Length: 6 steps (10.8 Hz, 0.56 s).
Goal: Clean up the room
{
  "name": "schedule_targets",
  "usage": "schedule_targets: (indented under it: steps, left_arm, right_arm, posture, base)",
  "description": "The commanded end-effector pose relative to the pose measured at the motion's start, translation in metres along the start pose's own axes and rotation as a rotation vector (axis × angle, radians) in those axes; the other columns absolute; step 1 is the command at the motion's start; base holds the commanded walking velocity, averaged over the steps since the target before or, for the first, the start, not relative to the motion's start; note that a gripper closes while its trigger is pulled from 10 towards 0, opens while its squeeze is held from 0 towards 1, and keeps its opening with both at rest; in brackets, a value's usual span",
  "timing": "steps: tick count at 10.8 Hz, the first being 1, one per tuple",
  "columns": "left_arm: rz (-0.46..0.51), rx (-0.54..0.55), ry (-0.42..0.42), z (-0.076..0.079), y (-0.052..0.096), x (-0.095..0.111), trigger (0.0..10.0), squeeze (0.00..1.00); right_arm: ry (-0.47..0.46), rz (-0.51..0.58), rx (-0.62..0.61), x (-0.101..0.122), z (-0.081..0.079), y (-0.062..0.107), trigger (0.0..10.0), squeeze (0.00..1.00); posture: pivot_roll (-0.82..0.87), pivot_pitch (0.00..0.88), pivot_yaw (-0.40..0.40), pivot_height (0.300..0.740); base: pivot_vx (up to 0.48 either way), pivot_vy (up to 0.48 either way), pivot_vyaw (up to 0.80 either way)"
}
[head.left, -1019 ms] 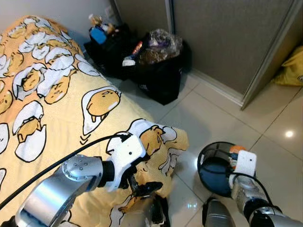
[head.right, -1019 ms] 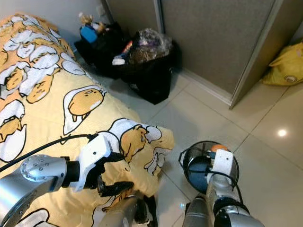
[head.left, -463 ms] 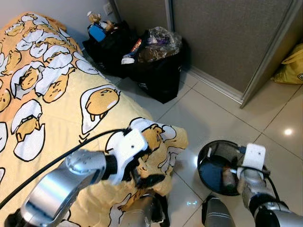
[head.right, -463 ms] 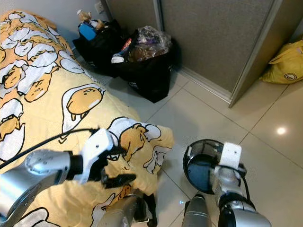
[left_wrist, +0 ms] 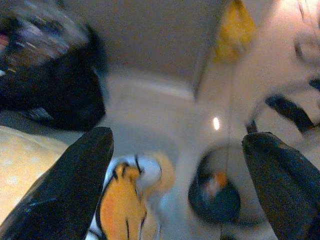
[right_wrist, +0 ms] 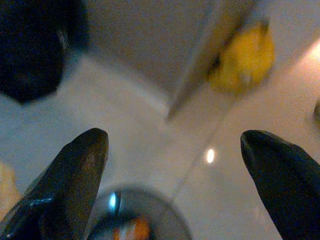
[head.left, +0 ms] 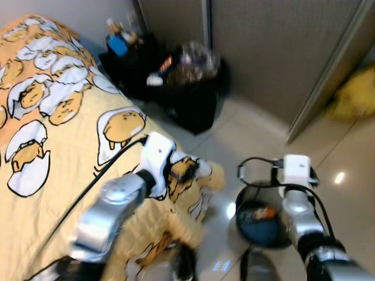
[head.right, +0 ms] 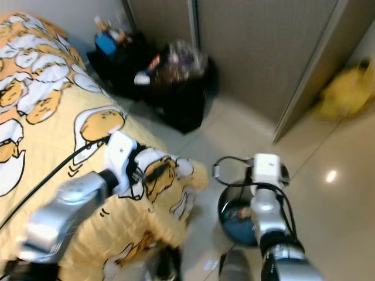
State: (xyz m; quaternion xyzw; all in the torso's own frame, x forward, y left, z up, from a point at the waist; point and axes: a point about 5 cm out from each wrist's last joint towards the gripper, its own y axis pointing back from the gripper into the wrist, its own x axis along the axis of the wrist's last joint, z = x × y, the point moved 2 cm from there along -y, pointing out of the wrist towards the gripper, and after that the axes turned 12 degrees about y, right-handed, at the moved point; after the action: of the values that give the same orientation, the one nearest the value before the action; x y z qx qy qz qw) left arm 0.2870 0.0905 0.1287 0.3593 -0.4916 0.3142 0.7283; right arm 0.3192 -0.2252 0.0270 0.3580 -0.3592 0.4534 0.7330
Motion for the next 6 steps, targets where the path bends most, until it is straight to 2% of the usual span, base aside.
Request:
schedule_targets:
  steps: [1,2,3,4,5,6]
  left_arm:
    - [0.049,0.073,0.027,-0.011,-0.002,0.0,10.0,0.0]
    - [0.124,0.155,0.093,-0.024,-0.01,-0.005,10.0,0.0]
    - [0.155,0.267,0.089,-0.044,-0.009,-0.01,10.0,0.0]
    - [0.18,0.337,0.051,-0.057,-0.009,-0.01,10.0,0.0]
    - [0.23,0.414,0.037,-0.069,-0.008,-0.008,10.0,0.0]
    - [0.27,0.493,-0.02,-0.078,-0.005,-0.01,10.0,0.0]
  right_arm:
    - [0.008,0.066,-0.014,0.009,0.0,0.002,10.0,0.0]
    - [-0.067,0.08,-0.058,0.016,0.01,0.002,10.0,0.0]
    - [-0.087,0.142,-0.071,0.026,0.02,0.006,10.0,0.0]
    - [-0.11,0.166,-0.058,0.032,0.023,0.005,10.0,0.0]
    - [-0.121,0.146,-0.032,0.031,0.021,0.001,10.0,0.0]
    - [-0.15,0.144,-0.025,0.037,0.02,-0.001,10.0,0.0]
  posture:
    - [-0.07,0.012,0.099,0.74]
    - [-0.09,0.0,0.069,0.74]
    - [-0.1,0.0,0.051,0.74]
    - [-0.11,0.0,0.048,0.74]
    - [-0.12,0.0,0.047,0.74]
    - [-0.13,0.0,0.044,0.74]
  base:
    - [0.0,0.0,0.0]
    - [0.0,0.0,0.0]
    - [0.0,0.0,0.0]
    - [0.0,0.0,0.0]
    - [0.0,0.0,0.0]
    - [0.0,0.0,0.0]
